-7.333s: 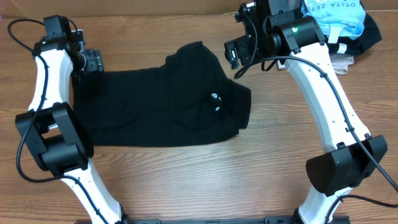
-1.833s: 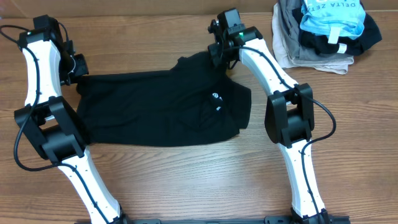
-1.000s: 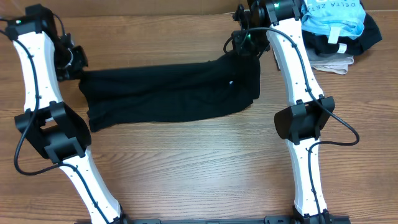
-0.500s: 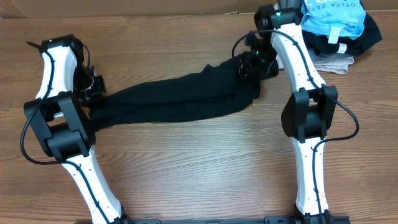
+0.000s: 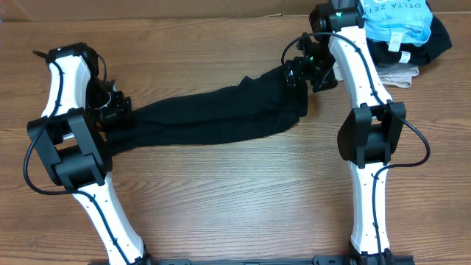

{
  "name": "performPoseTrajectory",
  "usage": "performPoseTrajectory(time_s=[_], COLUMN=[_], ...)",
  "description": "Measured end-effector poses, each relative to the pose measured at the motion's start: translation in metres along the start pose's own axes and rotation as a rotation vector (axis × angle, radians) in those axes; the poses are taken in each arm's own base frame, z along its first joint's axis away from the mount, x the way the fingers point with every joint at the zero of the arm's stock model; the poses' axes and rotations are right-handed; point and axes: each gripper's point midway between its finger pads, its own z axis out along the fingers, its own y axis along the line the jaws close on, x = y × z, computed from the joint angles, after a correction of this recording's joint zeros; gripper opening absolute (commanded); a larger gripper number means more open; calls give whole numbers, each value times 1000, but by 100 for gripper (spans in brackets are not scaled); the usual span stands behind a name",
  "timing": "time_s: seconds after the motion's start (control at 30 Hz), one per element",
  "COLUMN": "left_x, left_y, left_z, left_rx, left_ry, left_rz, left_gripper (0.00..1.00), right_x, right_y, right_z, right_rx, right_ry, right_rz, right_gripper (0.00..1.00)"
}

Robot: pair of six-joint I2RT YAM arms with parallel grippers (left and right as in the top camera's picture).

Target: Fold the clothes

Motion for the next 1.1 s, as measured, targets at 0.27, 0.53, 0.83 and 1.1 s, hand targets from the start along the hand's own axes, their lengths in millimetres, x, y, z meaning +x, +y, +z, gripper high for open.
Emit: performPoseTrajectory(time_s=[0.27, 0.53, 0.83, 1.1], left_x=[-3, 10, 8, -14], left_y=[5, 12, 27, 27], left_z=[24, 29, 6, -72], left_rx=[-7, 32, 12, -9], left_ry=[-27, -23, 10, -137], left_rz=[21, 5, -18, -11], left_gripper=[79, 4, 4, 4], right_x=[3, 3, -4, -14], right_y=[1, 1, 14, 34], right_z=[-3, -4, -5, -4], right_rx=[0, 0, -69, -123], right_ry=[5, 2, -24, -66], right_rz=[-11, -14, -29, -44], right_gripper=[91, 75, 51, 50])
